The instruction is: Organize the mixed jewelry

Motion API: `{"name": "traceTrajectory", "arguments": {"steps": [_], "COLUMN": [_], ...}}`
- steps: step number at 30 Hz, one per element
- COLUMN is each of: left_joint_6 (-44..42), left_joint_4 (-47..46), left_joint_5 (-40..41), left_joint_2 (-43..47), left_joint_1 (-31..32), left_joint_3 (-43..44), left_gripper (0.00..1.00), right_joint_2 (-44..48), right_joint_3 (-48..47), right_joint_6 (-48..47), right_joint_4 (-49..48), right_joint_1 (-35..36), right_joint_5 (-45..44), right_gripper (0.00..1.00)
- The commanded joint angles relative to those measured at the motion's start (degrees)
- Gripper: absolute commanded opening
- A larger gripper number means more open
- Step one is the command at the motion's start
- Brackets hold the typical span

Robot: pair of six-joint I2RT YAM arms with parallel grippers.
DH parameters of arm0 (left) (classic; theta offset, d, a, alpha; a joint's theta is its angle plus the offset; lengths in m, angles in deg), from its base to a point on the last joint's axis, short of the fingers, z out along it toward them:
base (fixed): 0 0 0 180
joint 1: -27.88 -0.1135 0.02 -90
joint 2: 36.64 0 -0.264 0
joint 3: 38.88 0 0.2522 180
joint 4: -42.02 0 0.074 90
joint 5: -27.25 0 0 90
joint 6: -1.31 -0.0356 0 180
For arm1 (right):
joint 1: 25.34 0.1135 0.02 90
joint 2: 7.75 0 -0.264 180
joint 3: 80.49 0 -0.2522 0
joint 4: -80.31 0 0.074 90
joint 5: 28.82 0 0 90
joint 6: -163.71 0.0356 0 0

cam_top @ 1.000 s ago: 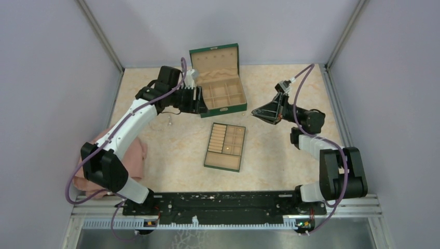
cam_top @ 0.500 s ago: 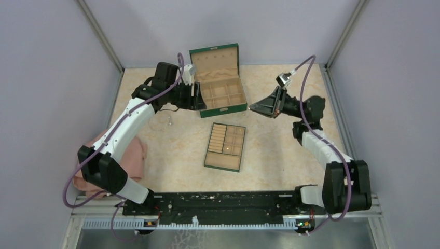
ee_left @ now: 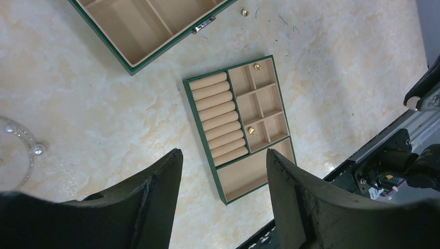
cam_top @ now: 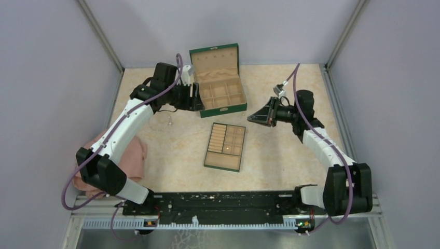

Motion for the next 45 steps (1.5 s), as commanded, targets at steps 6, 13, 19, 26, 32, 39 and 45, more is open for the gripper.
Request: {"name": "traceTrajectory", "arguments": {"steps": [6, 13, 19, 26, 32, 39, 45], "left_joint_6": [0.32, 0.91, 1.21, 1.35, 1.57, 2.98, 5.93], "left_joint_4": [0.11, -0.62, -1.51, -1.80, -0.66, 0.56, 0.23], "left_joint_5": [0.56, 0.43, -0.03, 0.06, 2.28, 5.78, 9.07], "left_joint_2": [2.05, 2.87, 2.99, 3.28, 3.27, 3.82, 4.13], "left_joint_1": [-0.24, -0.24, -0.25, -0.24, -0.24, -0.24, -0.28], "left_joint_3": [-0.82, -1.63, -1.30, -1.61, -0.60, 0.36, -1.34], "left_gripper": [0.67, 0.67, 0.67, 0.67, 0.67, 0.68, 0.68], "right_joint_2": [-1.52, -2.84, -8.12, -9.56, -7.38, -4.61, -7.34], "right_joint_3": [8.79, 9.67, 9.76, 7.90, 5.70, -11.44, -11.08], "right_joint_6": [23.43, 42.64, 64.39, 64.23, 47.40, -16.02, -17.59], "right_joint_4": [-39.59, -67.56, -96.18, -96.02, -71.09, 20.15, 25.55], "right_joint_1": [0.46, 1.15, 2.67, 4.86, 5.76, 7.68, 15.93], "right_joint_5": [14.27, 17.36, 14.96, 15.01, 14.27, -7.43, -26.36], "right_gripper": [0.10, 0.10, 0.09, 0.10, 0.11, 0.10, 0.09]}}
